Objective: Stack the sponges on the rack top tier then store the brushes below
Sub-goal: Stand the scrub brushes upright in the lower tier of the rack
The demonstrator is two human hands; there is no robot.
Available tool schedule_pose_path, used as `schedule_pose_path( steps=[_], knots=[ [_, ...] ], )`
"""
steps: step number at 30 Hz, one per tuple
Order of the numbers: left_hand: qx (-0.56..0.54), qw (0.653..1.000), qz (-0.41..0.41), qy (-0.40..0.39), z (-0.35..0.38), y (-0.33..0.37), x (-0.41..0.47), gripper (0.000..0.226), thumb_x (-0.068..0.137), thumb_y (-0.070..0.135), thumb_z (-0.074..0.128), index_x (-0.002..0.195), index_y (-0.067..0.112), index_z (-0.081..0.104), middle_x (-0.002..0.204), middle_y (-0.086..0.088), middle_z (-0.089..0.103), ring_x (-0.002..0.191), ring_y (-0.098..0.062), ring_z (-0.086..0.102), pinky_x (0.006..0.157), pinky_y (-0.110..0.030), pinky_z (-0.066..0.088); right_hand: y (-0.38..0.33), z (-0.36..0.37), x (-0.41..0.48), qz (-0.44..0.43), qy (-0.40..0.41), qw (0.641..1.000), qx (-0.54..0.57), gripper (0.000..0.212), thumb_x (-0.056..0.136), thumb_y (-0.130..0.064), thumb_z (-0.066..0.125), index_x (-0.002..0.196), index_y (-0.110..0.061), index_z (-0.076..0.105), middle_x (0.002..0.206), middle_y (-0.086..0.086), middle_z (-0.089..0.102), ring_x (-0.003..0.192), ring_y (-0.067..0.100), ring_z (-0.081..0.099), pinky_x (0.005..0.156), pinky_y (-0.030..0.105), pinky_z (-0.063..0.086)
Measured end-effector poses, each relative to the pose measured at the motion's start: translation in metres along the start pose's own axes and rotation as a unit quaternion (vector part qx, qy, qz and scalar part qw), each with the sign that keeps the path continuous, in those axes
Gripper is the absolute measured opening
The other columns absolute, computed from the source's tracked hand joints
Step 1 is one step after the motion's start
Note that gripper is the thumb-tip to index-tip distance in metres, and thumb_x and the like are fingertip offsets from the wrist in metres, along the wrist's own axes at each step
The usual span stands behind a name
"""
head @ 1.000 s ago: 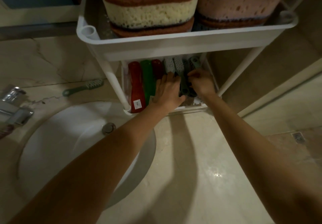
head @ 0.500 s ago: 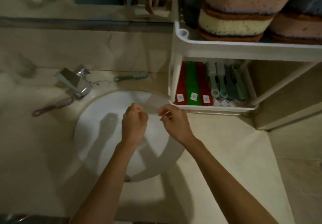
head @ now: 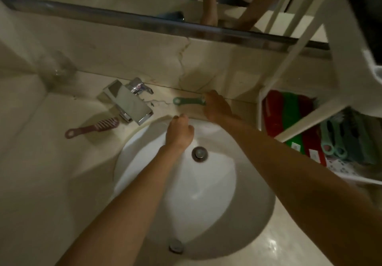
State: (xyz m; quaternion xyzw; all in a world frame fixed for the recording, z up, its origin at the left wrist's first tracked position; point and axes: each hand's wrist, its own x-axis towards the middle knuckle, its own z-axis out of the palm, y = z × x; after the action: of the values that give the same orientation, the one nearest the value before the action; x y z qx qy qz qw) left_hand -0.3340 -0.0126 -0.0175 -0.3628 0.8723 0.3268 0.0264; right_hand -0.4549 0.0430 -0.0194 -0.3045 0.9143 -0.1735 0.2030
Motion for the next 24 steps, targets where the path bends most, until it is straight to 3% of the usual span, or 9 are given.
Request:
schedule_pose_path(
  steps=[3,9,12,15,18,20,22,24],
  knots=[
    [-0.013,1.000,-0.003,-0.004,0.002,-0.007,0.010,0.029,0.091,0.008,0.045,0.117,-0.003,0.051,0.120,-0.024,0.054,0.112,-0.035,0.052,0.091,-0.037,0.043,0.005,0.004,0.021,-0.036,-0.019,0.997,-0.072,0.031,0.091,-0.005,0.045,0.122,-0.004,0.047,0.130,0.015,0.046,0.114,0.032,0.048,0.087,0.038,0.044],
    [-0.022,0.999,0.017,-0.016,0.009,-0.016,0.009,0.030,0.090,0.009,0.045,0.119,0.000,0.051,0.122,-0.019,0.056,0.116,-0.031,0.050,0.092,-0.033,0.037,0.009,0.014,0.032,-0.025,-0.017,0.993,-0.110,0.046,0.088,-0.022,0.057,0.128,-0.003,0.045,0.132,0.017,0.043,0.112,0.033,0.051,0.086,0.039,0.045],
    [-0.033,0.999,0.017,-0.019,0.011,-0.019,0.000,0.031,0.090,0.008,0.046,0.120,0.001,0.049,0.123,-0.018,0.056,0.116,-0.032,0.051,0.094,-0.034,0.037,0.015,0.013,0.023,0.001,-0.022,0.994,-0.106,0.036,0.086,-0.023,0.060,0.115,-0.004,0.055,0.115,0.014,0.060,0.099,0.030,0.059,0.071,0.032,0.045],
    [-0.029,0.999,0.025,-0.010,0.004,-0.031,-0.024,0.024,0.089,0.012,0.046,0.110,0.004,0.056,0.115,-0.015,0.061,0.109,-0.031,0.055,0.089,-0.034,0.041,0.018,0.016,-0.002,0.064,-0.019,0.992,-0.111,0.026,0.086,-0.024,0.057,0.105,-0.007,0.058,0.099,0.011,0.065,0.088,0.027,0.062,0.063,0.027,0.041],
    [-0.037,0.996,-0.014,0.074,-0.015,-0.067,-0.053,0.018,0.088,0.010,0.048,0.097,0.004,0.062,0.101,-0.016,0.067,0.096,-0.032,0.061,0.081,-0.034,0.044,0.006,0.038,-0.049,0.052,0.002,0.996,-0.076,0.024,0.083,-0.021,0.054,0.102,-0.007,0.056,0.087,0.013,0.065,0.074,0.029,0.059,0.059,0.027,0.040],
    [-0.083,0.978,-0.079,0.177,-0.036,-0.093,-0.067,0.019,0.086,0.003,0.048,0.098,0.001,0.063,0.100,-0.019,0.067,0.093,-0.033,0.062,0.080,-0.034,0.041,-0.008,0.060,-0.086,0.006,-0.006,0.998,-0.068,0.023,0.085,-0.020,0.052,0.100,-0.003,0.056,0.089,0.019,0.067,0.082,0.036,0.062,0.066,0.035,0.045],
    [-0.091,0.956,-0.125,0.248,-0.058,-0.118,-0.067,0.026,0.083,-0.002,0.047,0.106,-0.002,0.059,0.107,-0.023,0.063,0.100,-0.035,0.058,0.083,-0.032,0.036,-0.025,0.079,-0.114,-0.030,-0.065,0.996,-0.057,0.024,0.087,-0.022,0.050,0.097,-0.003,0.058,0.091,0.018,0.066,0.084,0.034,0.061,0.070,0.035,0.045],
    [-0.049,0.961,-0.143,0.233,-0.074,-0.141,-0.055,0.039,0.081,-0.003,0.047,0.120,-0.004,0.053,0.123,-0.024,0.055,0.115,-0.035,0.050,0.093,-0.031,0.032,-0.045,0.094,-0.125,-0.045,-0.122,0.990,-0.047,0.023,0.087,-0.023,0.049,0.097,-0.004,0.059,0.092,0.017,0.066,0.080,0.030,0.059,0.068,0.032,0.042]
  ],
)
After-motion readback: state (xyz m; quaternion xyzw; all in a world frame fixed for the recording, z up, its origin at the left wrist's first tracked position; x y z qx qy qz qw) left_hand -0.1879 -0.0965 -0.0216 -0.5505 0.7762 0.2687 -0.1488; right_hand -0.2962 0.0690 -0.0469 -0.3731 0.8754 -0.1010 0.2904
